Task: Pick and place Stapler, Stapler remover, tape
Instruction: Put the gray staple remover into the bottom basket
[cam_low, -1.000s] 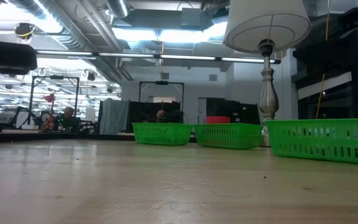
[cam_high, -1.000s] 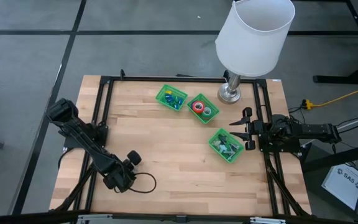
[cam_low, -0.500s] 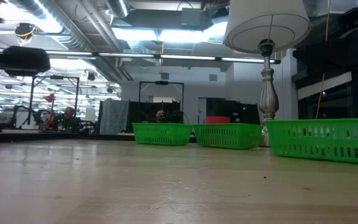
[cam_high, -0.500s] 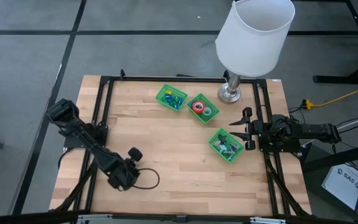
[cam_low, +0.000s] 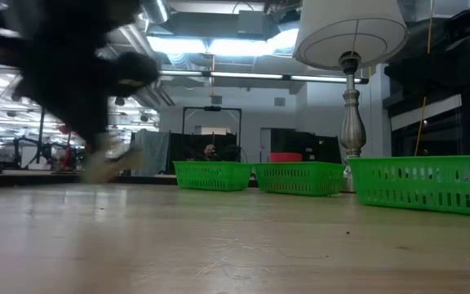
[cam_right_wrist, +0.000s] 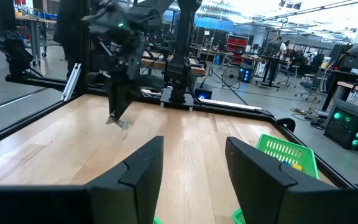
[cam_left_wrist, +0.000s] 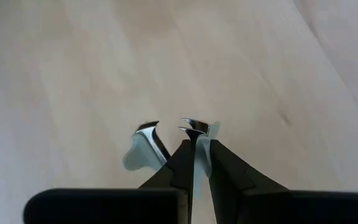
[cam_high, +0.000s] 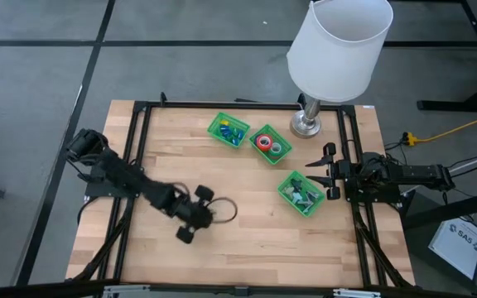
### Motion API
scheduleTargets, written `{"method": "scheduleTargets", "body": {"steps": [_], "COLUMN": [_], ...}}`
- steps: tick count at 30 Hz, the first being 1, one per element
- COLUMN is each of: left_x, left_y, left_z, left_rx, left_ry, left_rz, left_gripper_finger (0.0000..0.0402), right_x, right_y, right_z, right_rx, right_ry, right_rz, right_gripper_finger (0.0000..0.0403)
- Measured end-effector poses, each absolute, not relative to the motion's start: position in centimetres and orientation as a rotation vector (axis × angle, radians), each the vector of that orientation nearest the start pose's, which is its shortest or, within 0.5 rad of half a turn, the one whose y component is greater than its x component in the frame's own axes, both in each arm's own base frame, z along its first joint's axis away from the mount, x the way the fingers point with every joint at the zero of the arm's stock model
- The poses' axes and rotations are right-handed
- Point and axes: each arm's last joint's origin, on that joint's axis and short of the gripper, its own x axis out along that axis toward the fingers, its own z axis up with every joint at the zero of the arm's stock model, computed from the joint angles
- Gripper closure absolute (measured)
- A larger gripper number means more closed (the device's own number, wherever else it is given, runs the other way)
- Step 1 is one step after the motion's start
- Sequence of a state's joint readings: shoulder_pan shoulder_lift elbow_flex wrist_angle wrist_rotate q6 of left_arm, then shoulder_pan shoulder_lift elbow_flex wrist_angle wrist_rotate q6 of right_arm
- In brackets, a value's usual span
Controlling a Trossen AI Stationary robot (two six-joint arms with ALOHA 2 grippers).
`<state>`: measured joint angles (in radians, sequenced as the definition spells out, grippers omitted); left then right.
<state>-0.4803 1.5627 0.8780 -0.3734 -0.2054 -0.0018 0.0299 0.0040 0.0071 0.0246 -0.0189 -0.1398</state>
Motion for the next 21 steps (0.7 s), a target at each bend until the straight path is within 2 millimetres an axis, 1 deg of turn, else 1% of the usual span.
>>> {"method": "scheduleTargets", "body": {"steps": [4,10,13,16,21], "left_x": [28.2,30.0,31.6,33.9,38.6], "left_y": [-11.0,-8.5,-7.4,-6.5,-4.7], "left_z": [18.1,18.9,19.2,19.4,19.6], "left_rx": [0.328,0.404,0.442,0.453,0.415], "left_ry": [0.9,0.796,0.776,0.764,0.742], "left_rz": [-0.257,-0.244,-0.235,-0.245,-0.178], "left_gripper_finger": [0.0379,0.0379,0.0379,0.0379,0.0378], "right_x": [9.7,9.7,9.7,9.7,9.7], "right_y": [0.3,0.3,0.3,0.3,0.3], "right_z": [16.8,16.8,16.8,16.8,16.8], "right_rx": [-0.14,-0.14,-0.14,-0.14,-0.14], "right_ry": [-0.031,-0.031,-0.03,-0.031,-0.03], "right_rz": [0.047,0.047,0.047,0.047,0.047], "right_gripper_finger": [0.0224,0.0224,0.0224,0.0224,0.0224]}}
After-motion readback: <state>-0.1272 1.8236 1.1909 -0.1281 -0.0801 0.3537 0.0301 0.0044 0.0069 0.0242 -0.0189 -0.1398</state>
